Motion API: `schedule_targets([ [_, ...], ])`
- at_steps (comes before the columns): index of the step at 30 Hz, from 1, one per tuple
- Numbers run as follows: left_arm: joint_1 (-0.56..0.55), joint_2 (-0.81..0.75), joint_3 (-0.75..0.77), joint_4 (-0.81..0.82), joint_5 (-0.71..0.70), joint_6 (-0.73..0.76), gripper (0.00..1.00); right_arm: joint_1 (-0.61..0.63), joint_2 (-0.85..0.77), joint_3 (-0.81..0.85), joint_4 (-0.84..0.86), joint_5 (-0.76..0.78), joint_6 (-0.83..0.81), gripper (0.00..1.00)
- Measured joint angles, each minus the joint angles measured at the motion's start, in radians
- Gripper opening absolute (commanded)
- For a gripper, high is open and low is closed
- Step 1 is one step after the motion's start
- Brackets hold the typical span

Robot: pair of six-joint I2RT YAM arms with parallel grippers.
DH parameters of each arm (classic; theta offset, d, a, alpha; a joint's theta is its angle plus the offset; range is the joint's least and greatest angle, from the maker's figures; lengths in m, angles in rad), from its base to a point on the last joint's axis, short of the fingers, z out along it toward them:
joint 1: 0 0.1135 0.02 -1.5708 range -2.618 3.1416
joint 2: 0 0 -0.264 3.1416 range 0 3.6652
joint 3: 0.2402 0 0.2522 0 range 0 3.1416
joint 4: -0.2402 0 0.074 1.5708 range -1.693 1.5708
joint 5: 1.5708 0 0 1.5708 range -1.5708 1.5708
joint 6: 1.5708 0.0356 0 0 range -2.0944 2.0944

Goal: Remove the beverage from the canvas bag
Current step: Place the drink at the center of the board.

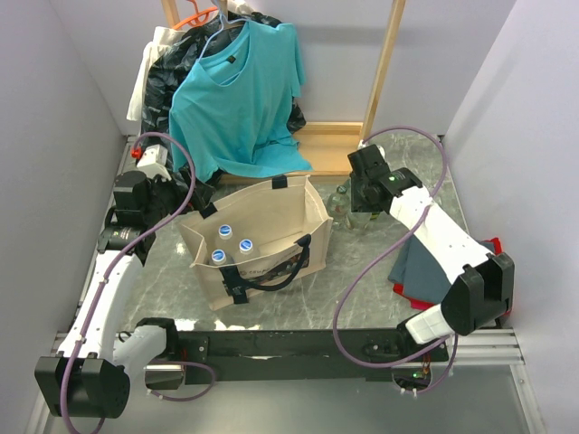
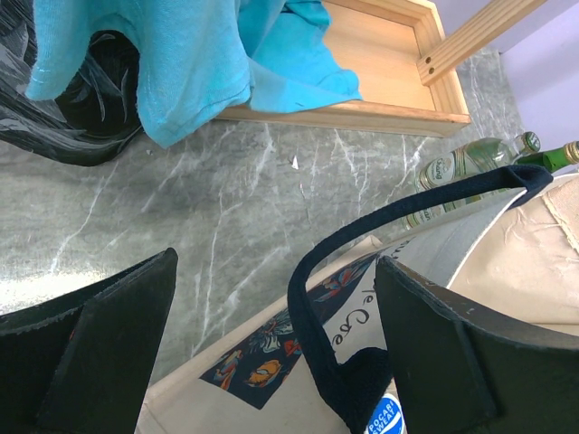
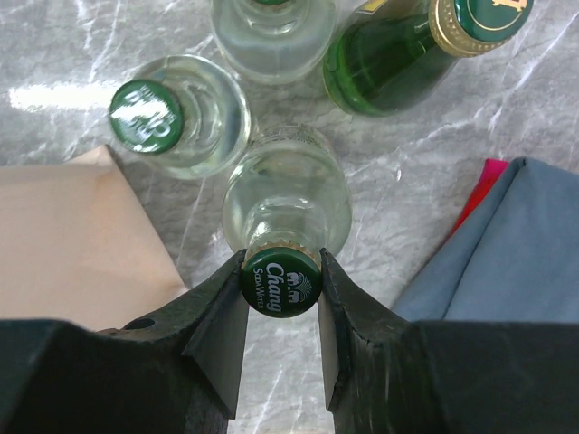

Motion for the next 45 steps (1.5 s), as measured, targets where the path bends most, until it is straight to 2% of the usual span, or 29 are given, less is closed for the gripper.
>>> schedule_targets([
  [41, 0.000, 0.003, 0.000, -0.008, -0.010, 0.005, 0.96, -0.078, 0.072, -0.037, 0.092, -0.070, -0.015, 0.00],
  [45, 0.000, 0.003, 0.000, -0.008, -0.010, 0.005, 0.96, -0.078, 0.077, -0.036, 0.098, -0.072, -0.021, 0.08],
])
